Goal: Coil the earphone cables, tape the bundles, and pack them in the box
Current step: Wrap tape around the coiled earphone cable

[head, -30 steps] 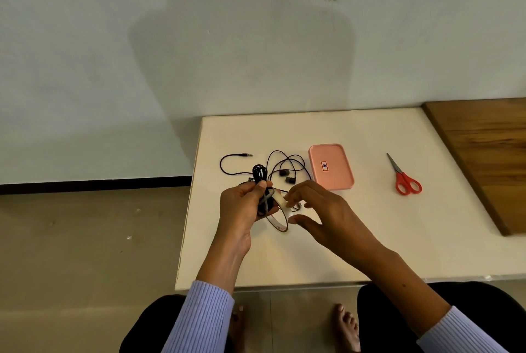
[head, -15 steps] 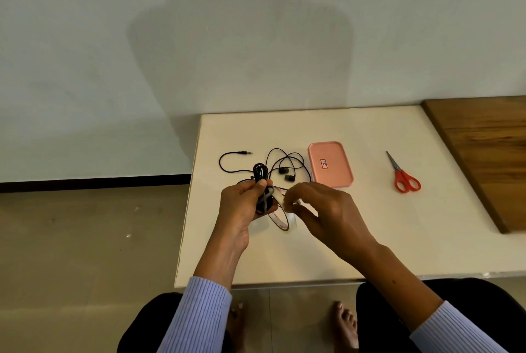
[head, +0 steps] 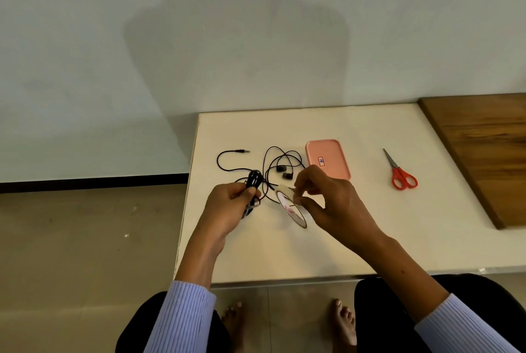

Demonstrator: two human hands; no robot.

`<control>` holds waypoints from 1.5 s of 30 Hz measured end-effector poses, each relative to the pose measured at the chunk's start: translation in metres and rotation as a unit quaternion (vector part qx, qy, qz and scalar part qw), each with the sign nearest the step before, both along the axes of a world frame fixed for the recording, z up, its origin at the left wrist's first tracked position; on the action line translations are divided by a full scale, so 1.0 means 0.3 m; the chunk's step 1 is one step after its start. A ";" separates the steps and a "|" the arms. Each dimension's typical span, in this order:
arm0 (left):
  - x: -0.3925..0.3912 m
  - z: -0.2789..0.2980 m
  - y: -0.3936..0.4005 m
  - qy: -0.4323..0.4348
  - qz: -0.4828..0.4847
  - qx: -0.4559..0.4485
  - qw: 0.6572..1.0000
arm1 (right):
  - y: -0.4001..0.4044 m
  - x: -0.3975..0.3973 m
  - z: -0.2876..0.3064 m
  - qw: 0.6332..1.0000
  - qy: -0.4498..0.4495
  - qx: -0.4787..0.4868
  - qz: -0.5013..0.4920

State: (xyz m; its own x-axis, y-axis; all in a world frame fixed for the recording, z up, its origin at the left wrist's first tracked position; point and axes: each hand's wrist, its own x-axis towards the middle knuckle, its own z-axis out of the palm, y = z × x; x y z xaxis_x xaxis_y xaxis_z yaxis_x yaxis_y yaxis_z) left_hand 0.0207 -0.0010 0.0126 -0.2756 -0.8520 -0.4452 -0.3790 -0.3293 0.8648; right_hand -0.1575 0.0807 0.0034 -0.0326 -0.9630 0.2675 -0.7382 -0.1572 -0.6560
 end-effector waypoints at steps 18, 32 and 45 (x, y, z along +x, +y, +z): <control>-0.077 0.026 0.043 0.109 -0.141 -0.034 0.983 | -0.015 0.018 -0.007 0.992 -0.061 -0.010 -0.109; -0.083 0.021 0.030 0.159 -0.075 0.005 0.984 | -0.044 -0.030 0.018 0.948 -0.285 0.107 -0.092; -0.068 0.045 0.019 0.230 -0.023 0.097 0.968 | -0.051 -0.029 -0.031 0.953 -0.261 0.147 -0.051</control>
State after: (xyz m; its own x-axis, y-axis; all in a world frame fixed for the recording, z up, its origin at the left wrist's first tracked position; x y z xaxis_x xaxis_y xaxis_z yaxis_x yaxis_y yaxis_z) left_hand 0.0004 0.0048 0.0260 -0.5185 -0.7470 -0.4161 0.0140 -0.4940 0.8694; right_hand -0.1661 0.0655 -0.0059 -0.1845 -0.9786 -0.0915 -0.3004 0.1448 -0.9428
